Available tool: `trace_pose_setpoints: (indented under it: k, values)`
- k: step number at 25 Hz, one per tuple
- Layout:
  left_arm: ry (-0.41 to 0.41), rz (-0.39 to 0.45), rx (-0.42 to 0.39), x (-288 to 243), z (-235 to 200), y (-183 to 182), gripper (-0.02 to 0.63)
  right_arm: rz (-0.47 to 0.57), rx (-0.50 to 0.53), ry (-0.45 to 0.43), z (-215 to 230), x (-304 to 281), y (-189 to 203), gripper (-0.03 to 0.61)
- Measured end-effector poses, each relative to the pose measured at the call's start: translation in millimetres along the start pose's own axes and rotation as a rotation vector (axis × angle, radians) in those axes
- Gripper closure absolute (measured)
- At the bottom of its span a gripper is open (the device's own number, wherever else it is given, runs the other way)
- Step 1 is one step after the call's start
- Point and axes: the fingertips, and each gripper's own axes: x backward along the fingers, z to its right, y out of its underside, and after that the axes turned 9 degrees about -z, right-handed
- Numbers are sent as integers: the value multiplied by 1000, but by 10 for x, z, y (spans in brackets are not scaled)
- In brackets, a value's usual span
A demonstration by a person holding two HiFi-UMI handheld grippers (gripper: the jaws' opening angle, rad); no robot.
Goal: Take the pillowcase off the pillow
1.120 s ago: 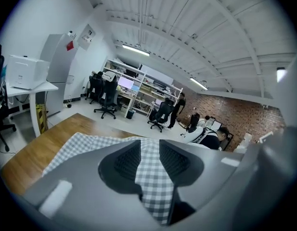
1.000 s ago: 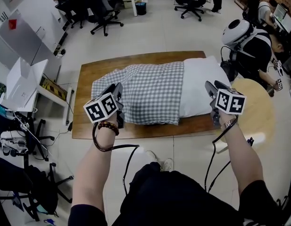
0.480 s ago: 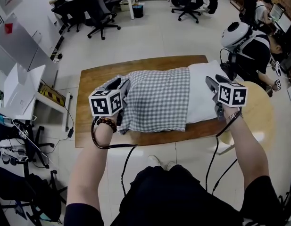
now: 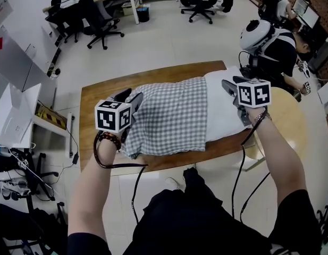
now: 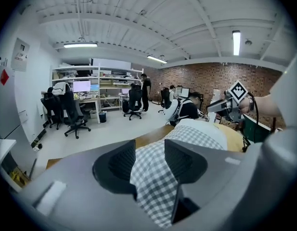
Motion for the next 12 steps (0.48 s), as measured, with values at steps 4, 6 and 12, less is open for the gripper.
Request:
trace_pose_setpoints:
  k: [4, 6, 12]
  values:
    - [5, -18, -35, -164, -20, -23, 419, -36, 37, -4, 140, -135, -74, 354]
    - [7, -33, -55, -255, -60, -28, 416, -66, 49, -24, 192, -255, -94, 350]
    - [25, -87, -89, -654, -230, -126, 407, -173, 118, -98, 399, -716, -272, 321]
